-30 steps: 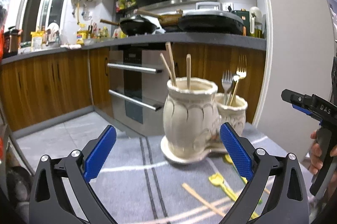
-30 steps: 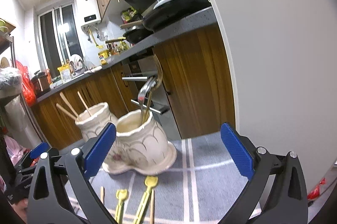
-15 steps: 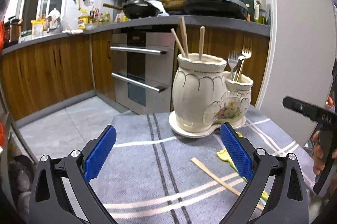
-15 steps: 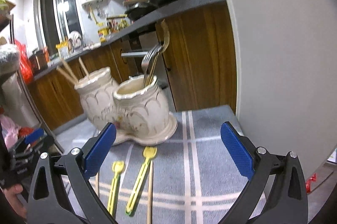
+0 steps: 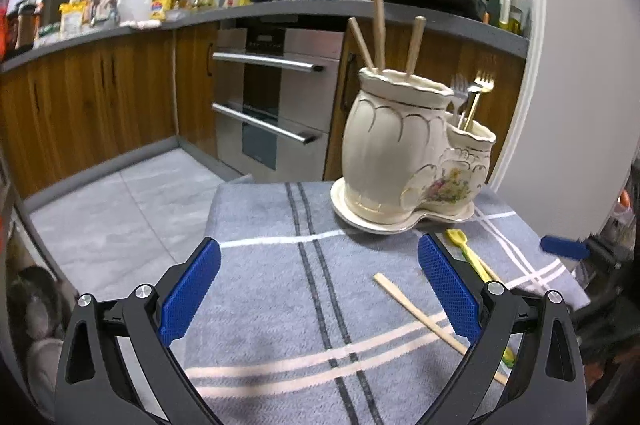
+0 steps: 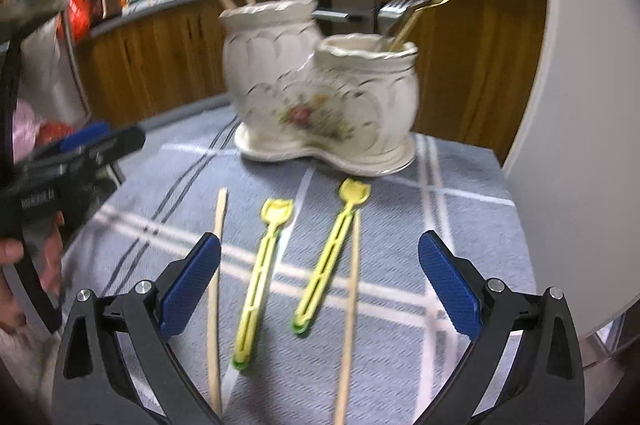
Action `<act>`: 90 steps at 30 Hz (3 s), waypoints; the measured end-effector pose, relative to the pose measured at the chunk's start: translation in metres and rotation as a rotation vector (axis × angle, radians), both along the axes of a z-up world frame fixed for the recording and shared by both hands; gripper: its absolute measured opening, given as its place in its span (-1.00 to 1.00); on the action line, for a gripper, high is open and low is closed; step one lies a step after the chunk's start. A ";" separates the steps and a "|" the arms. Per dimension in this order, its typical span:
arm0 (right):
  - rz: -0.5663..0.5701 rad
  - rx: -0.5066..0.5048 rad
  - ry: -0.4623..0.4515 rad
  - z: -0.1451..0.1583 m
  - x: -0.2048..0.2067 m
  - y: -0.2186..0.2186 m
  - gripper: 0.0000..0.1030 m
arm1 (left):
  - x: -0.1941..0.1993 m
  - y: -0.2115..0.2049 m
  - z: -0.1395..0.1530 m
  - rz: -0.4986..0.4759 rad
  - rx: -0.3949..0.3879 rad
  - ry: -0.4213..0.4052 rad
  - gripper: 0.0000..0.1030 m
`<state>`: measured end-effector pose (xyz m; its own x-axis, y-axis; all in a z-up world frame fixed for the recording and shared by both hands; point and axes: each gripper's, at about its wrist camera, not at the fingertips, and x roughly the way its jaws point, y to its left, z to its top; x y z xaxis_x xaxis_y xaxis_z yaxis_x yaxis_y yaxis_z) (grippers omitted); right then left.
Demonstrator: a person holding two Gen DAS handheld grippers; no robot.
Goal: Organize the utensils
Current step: 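Grasp a wooden chopstick with the left tool while the right tool grasps a yellow spoon, then lift the chopstick and the yellow spoon up over the ceramic pots with both tools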
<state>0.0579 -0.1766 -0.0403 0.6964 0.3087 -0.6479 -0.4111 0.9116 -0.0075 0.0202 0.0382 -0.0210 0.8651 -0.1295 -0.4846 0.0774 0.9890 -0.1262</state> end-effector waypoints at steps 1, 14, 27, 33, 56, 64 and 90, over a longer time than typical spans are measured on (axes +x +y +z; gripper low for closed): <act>0.006 -0.014 0.009 -0.002 0.001 0.003 0.67 | 0.000 0.001 -0.001 -0.005 -0.013 0.007 0.90; 0.061 -0.106 0.146 -0.029 0.018 0.040 -0.42 | 0.002 -0.003 -0.002 -0.016 -0.002 0.016 0.90; 0.089 0.071 0.102 -0.007 0.014 0.006 -0.81 | 0.000 -0.019 -0.004 -0.013 0.044 0.069 0.90; 0.051 0.137 -0.012 0.020 0.007 -0.029 -0.81 | -0.007 -0.039 -0.013 -0.010 0.023 0.164 0.90; 0.126 0.255 -0.066 0.028 -0.005 -0.061 -0.81 | 0.028 -0.114 -0.042 0.065 0.181 0.425 -0.06; 0.132 0.270 -0.075 0.029 -0.007 -0.068 -0.81 | 0.036 -0.083 -0.038 0.059 0.183 0.461 -0.76; 0.019 0.305 -0.163 0.034 0.002 -0.077 -0.81 | -0.006 -0.069 0.018 -0.161 0.040 0.044 -0.88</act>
<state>0.0599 -0.2535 -0.0062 0.7755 0.4851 -0.4041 -0.4439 0.8740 0.1974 0.0138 -0.0307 -0.0035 0.8123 -0.2450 -0.5293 0.2308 0.9685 -0.0941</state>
